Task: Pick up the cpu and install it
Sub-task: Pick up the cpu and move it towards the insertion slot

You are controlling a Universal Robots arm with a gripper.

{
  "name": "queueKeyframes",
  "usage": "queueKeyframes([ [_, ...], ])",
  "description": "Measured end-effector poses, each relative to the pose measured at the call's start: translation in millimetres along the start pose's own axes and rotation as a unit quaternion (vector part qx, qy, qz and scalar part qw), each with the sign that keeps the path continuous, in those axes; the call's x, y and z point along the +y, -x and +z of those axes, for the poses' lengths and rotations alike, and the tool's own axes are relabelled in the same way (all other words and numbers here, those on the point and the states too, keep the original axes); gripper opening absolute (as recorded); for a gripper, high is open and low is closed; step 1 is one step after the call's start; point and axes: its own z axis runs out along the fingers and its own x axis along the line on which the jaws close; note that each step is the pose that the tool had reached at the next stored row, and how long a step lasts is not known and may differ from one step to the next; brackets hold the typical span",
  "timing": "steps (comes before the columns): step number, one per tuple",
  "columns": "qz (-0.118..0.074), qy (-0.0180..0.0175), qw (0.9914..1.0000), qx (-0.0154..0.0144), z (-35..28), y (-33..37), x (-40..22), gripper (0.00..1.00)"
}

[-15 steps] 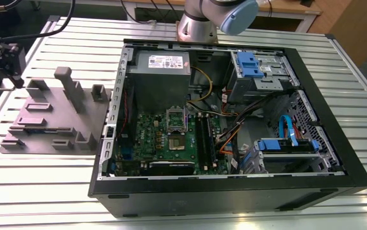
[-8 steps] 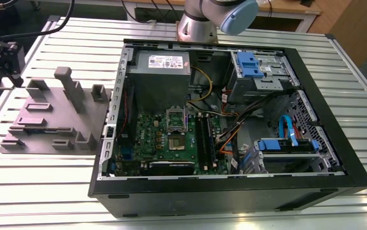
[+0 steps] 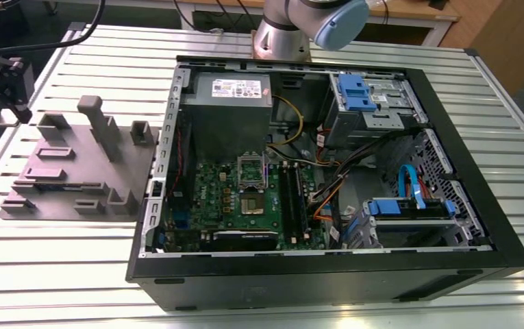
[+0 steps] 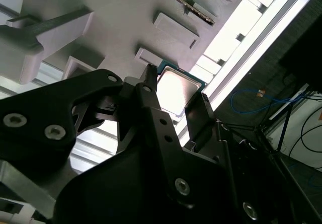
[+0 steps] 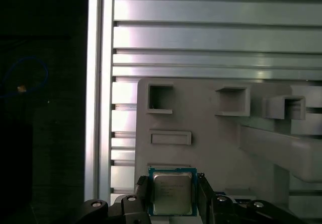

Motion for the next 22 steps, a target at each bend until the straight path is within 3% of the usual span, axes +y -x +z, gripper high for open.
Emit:
queueKeyframes([
  [22,0.001,0.0000,1.00000,0.0000,-6.8,0.0,0.2,0.47],
])
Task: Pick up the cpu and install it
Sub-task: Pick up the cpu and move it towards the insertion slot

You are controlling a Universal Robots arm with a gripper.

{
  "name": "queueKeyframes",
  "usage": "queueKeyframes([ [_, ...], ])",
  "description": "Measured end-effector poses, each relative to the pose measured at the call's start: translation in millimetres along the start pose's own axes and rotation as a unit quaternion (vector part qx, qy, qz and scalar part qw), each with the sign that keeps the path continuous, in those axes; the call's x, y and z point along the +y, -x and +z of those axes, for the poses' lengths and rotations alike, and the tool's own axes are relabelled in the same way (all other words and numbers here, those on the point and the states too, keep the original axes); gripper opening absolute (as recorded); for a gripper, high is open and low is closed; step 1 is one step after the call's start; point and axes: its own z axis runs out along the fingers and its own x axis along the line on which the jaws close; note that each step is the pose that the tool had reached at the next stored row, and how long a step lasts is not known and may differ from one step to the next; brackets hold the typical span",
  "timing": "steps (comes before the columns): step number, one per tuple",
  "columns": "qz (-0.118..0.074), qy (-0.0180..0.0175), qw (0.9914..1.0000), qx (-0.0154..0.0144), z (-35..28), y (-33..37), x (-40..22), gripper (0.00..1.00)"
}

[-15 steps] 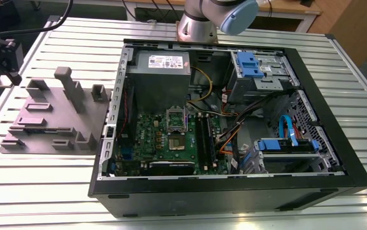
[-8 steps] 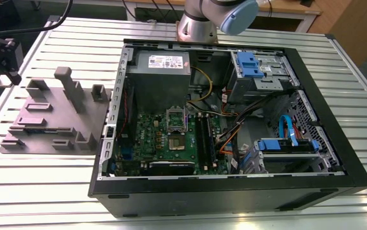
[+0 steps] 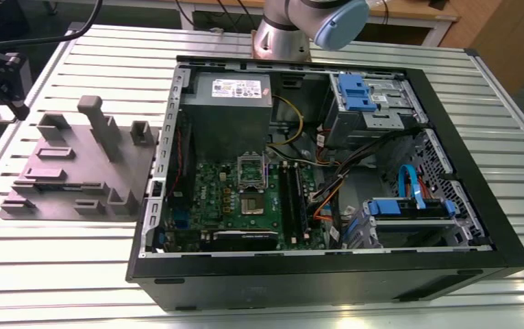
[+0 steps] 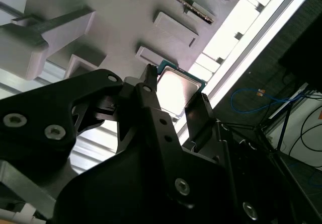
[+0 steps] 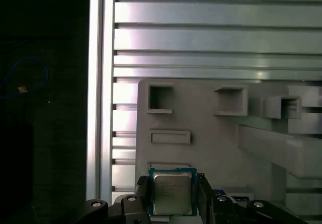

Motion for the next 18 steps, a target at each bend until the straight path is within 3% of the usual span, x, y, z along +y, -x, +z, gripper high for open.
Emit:
queueKeyframes([
  [18,0.001,-0.0001,1.00000,0.0001,-5.0,0.0,0.5,0.47],
])
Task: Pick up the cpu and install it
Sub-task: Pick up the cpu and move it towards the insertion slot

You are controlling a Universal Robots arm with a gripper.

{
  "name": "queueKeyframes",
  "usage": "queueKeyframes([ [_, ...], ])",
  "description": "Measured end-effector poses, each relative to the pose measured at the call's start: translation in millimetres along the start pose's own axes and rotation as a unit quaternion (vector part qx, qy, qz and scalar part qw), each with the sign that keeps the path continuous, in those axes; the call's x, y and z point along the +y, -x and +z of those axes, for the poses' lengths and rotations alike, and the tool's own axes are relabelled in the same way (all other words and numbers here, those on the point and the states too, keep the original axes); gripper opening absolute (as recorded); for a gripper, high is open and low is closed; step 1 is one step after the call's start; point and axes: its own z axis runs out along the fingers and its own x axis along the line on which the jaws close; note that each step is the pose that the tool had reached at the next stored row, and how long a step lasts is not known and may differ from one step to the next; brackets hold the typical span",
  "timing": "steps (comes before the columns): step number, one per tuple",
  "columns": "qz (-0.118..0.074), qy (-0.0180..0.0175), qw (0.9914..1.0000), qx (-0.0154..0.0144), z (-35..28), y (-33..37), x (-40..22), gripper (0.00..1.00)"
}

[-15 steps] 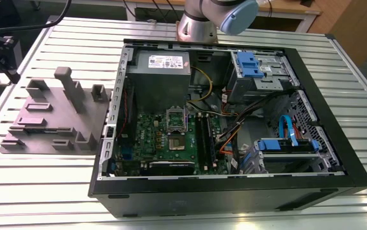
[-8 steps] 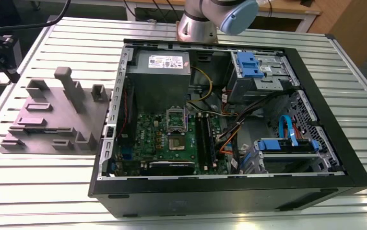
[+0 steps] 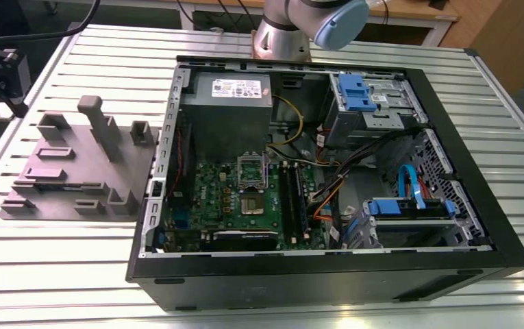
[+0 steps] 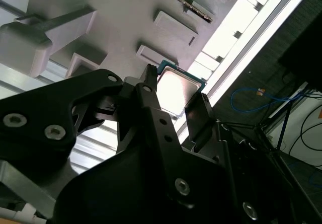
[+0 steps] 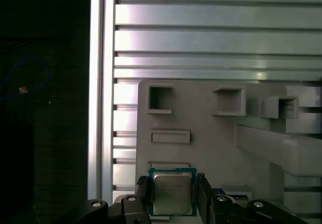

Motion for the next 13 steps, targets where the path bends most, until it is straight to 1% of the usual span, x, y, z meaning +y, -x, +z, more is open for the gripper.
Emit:
queueKeyframes([
  [13,0.001,0.0000,1.00000,0.0000,-4.9,0.0,0.2,0.47],
])
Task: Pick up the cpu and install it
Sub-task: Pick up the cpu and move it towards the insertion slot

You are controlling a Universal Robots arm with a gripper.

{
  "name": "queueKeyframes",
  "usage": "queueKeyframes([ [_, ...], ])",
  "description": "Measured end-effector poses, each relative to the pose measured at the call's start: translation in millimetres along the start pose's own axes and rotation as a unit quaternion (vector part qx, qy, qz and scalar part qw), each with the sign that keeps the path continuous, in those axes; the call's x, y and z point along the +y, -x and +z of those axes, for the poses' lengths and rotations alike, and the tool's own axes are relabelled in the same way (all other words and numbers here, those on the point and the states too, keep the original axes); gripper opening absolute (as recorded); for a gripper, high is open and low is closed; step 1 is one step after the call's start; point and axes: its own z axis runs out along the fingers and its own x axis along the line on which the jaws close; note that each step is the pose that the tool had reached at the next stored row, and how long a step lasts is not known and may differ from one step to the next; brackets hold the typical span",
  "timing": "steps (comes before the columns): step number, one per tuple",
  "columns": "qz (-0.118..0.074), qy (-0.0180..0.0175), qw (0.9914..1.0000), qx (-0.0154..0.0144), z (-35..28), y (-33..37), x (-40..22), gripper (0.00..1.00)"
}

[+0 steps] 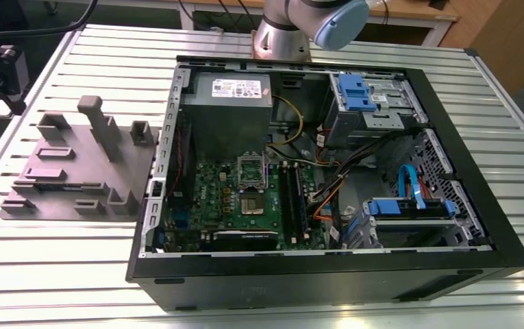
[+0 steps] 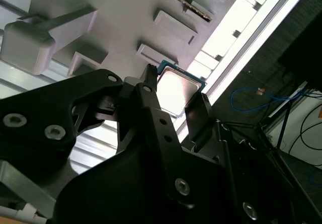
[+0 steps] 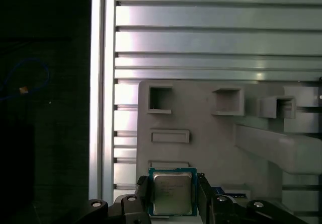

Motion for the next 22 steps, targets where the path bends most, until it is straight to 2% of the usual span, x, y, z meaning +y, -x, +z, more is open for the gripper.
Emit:
queueKeyframes([
  [15,0.000,0.0000,1.00000,-0.0001,-15.9,0.1,0.4,0.47],
  [22,0.001,0.0001,1.00000,-0.0002,-21.2,0.1,0.6,0.47],
])
